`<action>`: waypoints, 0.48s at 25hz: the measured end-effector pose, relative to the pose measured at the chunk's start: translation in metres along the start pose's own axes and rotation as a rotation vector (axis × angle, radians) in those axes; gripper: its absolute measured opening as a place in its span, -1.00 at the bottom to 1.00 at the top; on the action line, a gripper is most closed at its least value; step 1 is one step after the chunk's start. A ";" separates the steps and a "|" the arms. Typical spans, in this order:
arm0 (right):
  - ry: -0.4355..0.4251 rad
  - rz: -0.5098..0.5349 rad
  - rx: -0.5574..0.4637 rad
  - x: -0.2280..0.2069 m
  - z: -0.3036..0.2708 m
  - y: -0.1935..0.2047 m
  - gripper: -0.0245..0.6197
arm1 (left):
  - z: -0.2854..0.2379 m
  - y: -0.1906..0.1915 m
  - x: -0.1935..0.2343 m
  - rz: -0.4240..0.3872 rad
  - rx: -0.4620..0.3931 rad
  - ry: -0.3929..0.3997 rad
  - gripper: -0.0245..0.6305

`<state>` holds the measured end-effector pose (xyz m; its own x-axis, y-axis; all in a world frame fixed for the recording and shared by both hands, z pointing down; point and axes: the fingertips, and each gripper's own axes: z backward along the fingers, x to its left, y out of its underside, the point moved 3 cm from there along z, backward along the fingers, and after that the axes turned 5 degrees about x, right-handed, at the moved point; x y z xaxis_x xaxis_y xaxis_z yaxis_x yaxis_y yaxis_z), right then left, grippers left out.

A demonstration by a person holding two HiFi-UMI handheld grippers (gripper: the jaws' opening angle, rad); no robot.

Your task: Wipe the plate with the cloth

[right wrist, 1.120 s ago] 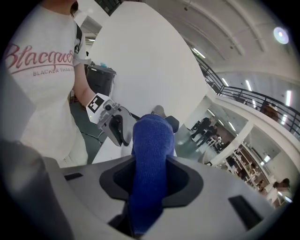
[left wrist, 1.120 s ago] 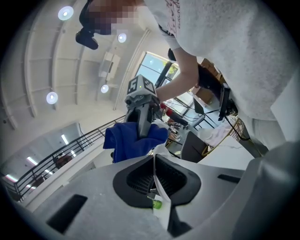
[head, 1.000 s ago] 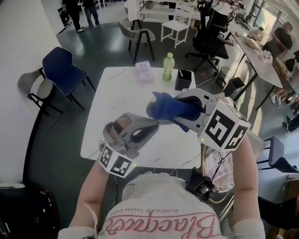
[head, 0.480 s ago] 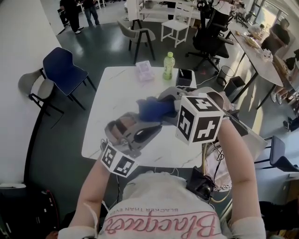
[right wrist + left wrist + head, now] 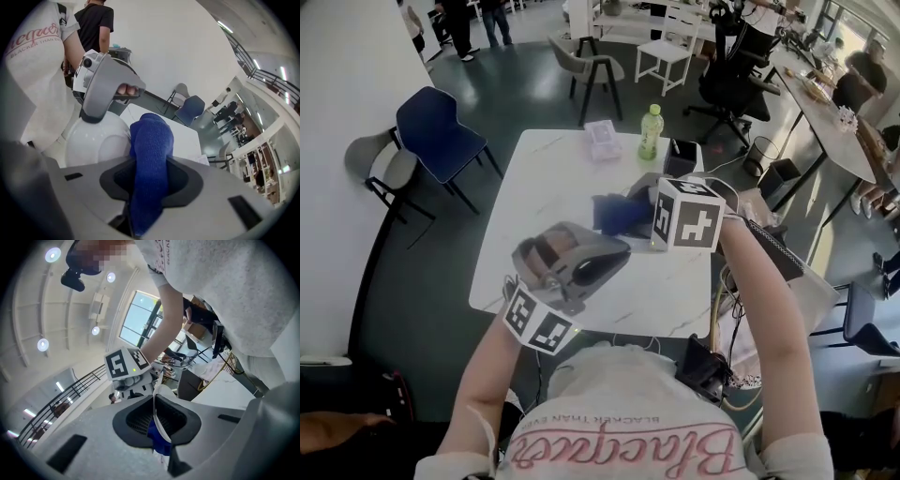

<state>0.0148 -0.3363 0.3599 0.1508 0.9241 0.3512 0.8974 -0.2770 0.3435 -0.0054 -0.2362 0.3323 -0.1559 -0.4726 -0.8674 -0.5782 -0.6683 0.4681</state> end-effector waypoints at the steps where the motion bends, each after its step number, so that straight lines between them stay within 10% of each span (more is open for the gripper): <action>1: -0.008 -0.022 0.002 -0.001 -0.003 0.006 -0.56 | 0.001 -0.001 0.000 0.002 0.000 -0.001 -0.88; 12: -0.039 -0.301 0.017 0.001 -0.034 0.075 -0.56 | 0.010 -0.007 0.003 0.052 -0.022 -0.015 -0.88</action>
<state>0.0682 -0.3652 0.4161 -0.1073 0.9736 0.2017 0.9111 0.0150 0.4120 -0.0096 -0.2275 0.3243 -0.1980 -0.4986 -0.8440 -0.5508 -0.6556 0.5165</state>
